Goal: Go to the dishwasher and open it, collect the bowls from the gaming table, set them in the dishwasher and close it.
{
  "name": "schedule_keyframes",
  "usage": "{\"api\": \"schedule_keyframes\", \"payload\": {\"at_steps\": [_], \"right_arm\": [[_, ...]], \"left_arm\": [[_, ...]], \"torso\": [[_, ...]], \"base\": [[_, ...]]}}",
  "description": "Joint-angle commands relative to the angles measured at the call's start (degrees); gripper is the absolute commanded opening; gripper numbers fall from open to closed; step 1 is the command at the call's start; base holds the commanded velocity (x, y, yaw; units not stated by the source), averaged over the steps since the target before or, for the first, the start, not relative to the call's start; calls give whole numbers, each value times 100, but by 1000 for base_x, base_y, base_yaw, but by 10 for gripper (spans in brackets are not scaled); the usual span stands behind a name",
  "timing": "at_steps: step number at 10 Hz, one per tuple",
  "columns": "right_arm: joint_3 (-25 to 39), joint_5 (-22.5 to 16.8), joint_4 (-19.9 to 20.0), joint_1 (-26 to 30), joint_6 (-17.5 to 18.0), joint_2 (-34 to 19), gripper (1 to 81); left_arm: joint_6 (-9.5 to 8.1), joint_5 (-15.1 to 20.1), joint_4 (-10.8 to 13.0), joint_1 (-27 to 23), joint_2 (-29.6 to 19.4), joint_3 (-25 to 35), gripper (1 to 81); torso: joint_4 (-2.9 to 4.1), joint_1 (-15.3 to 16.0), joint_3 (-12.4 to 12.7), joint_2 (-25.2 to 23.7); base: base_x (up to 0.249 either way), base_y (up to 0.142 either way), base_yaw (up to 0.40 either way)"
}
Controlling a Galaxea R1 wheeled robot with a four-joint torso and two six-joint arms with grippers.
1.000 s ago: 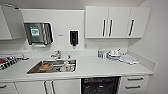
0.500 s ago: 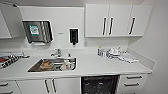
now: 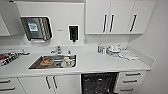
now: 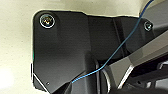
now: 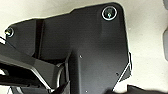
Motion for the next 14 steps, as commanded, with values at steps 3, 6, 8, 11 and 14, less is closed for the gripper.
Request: {"api": "schedule_keyframes", "payload": {"at_steps": [3,6,8,11,14], "right_arm": [[74,-106,3170,200,-3338,-99,811],[188,-186,3178,253,-3329,-117,811],[162,-186,3187,270,-3329,-134,811],[153,-177,3170,262,-3338,-143,811],[118,-186,3178,271,-3338,-117,811]], "left_arm": [[21,273,-39,-176,-26,11,811],[21,273,-39,-176,-44,11,811],[21,273,-39,-176,-44,11,811],[21,273,-39,-176,-44,11,811],[21,273,-39,-176,-53,11,811]], "torso": [[0,-623,0,962],[0,-964,628,1521],[0,-1171,934,1845],[0,-1572,949,2461],[0,-1902,1082,2962]], "base": [[0,0,0],[0,0,0],[0,0,0],[0,0,0],[0,0,0]]}}
